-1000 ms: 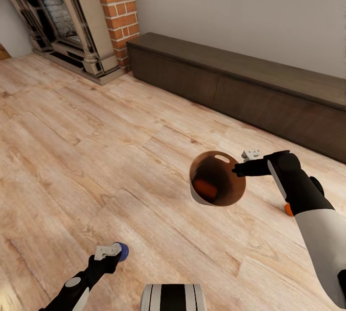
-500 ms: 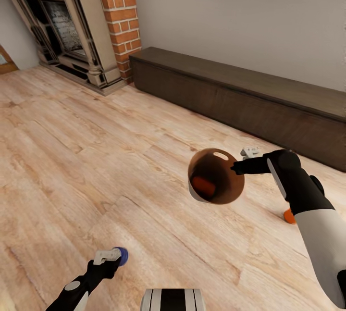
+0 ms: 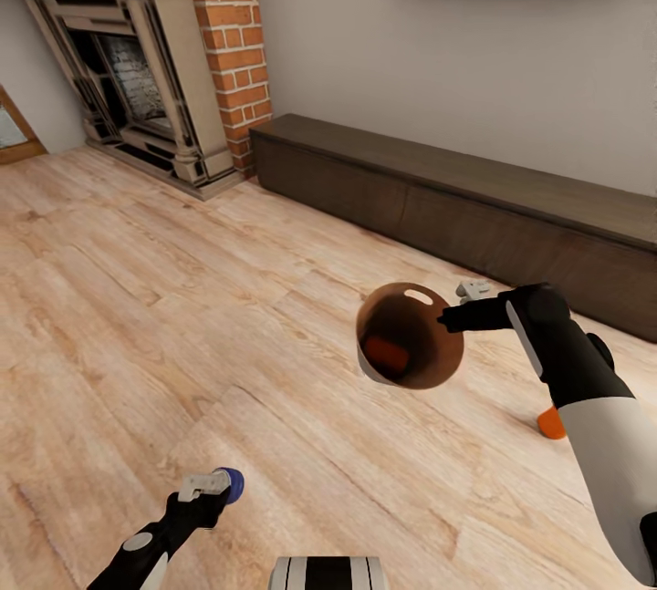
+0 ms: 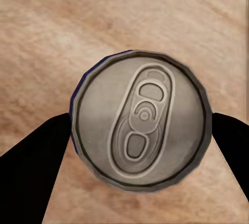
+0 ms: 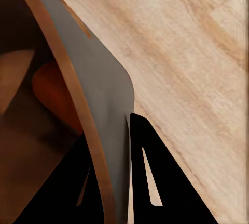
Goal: Put the three can of soda from the living room inside the tash can in the kitchen.
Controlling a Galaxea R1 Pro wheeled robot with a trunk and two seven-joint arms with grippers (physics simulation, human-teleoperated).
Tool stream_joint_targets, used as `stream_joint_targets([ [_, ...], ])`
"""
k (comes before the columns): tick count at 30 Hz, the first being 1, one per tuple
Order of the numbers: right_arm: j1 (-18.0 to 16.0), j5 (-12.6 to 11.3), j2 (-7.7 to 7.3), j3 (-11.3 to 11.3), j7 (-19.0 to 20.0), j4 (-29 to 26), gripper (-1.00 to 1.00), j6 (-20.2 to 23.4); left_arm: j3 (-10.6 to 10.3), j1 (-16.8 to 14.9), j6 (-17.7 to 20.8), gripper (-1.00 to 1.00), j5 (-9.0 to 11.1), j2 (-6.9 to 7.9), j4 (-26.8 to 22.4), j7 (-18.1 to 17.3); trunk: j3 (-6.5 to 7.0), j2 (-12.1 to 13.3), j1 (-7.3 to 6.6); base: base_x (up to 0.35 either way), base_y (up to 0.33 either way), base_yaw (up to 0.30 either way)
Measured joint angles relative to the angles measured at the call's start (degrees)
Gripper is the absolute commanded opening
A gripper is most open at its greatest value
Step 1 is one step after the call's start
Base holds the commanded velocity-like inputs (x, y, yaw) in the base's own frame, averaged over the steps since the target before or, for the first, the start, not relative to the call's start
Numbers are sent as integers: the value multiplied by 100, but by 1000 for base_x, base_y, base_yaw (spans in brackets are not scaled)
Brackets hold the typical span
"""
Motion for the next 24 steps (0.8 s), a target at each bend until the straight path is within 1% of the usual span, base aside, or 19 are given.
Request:
stream_joint_targets([
  [2,0,-8,-4,8,2,21,-100,4,-5,-5,34,-100,10,5,-25,-6,44,3,-5,0,0,0],
  [4,1,-10,-6,23,6,43,-100,4,4,-31,220,-100,27,20,-52,-24,89,5,-10,0,0,0],
  [6,6,-14,-12,97,15,64,-100,9,20,-167,570,-100,48,42,-191,-48,133,8,-15,0,0,0],
  [7,7,-17,-16,135,25,81,-100,9,28,-313,816,-100,51,52,-311,-76,155,10,-18,0,0,0],
  [8,7,-26,-18,149,28,96,-100,9,31,-411,967,-100,53,57,-370,-100,178,11,-21,0,0,0],
  [10,4,-73,-22,186,53,288,-100,30,37,-850,1641,-100,67,69,-659,-336,222,13,-26,0,0,0],
  [11,3,-68,-26,188,55,396,-100,32,40,-955,1826,-100,70,71,-739,-433,244,15,-28,0,0,0],
  [12,-34,-156,-29,171,54,796,-100,-2,32,-1225,2806,-100,40,80,-959,-930,266,16,-31,0,0,0],
  [13,-78,-231,-20,173,65,1438,-100,30,40,-1817,3276,-100,28,95,-1151,-1139,290,17,-34,0,0,0],
  [14,-118,-140,-15,195,58,2012,-100,32,45,-2258,3506,-100,80,105,-1196,-1237,311,19,-36,0,0,0],
  [15,-354,57,5,249,39,2772,-100,-11,44,-2782,4246,-100,15,194,-1225,-1636,332,21,-38,0,0,0],
  [16,-530,285,14,317,32,3280,-100,-54,45,-3198,4600,-100,73,248,-1224,-1896,355,21,-42,0,0,0],
  [18,-770,700,104,448,56,3735,-100,-23,39,-3784,5110,-100,38,317,-1188,-2458,399,24,-47,0,0,0],
  [19,-837,770,130,480,57,3754,-100,-9,35,-3917,5226,-100,39,328,-1180,-2595,421,25,-49,0,0,0],
  [20,-964,804,170,548,58,3762,-100,-3,20,-4138,5392,-100,-24,343,-1173,-2822,443,27,-51,0,0,0],
  [21,-1040,742,185,575,44,3657,-100,-45,11,-4259,5501,-100,45,347,-1172,-2925,467,27,-56,0,0,0],
  [22,-1109,246,196,614,-192,3729,-100,-64,2,-4356,5552,-100,-13,353,-1170,-3008,489,29,-58,0,0,0],
  [23,-1234,97,215,684,26,3901,-100,-37,-9,-4529,5662,-100,-15,360,-1182,-3148,511,30,-61,0,0,0],
  [24,-1293,-215,227,711,72,3988,-100,38,-15,-4627,5729,-100,18,363,-1187,-3220,532,31,-63,0,0,0],
])
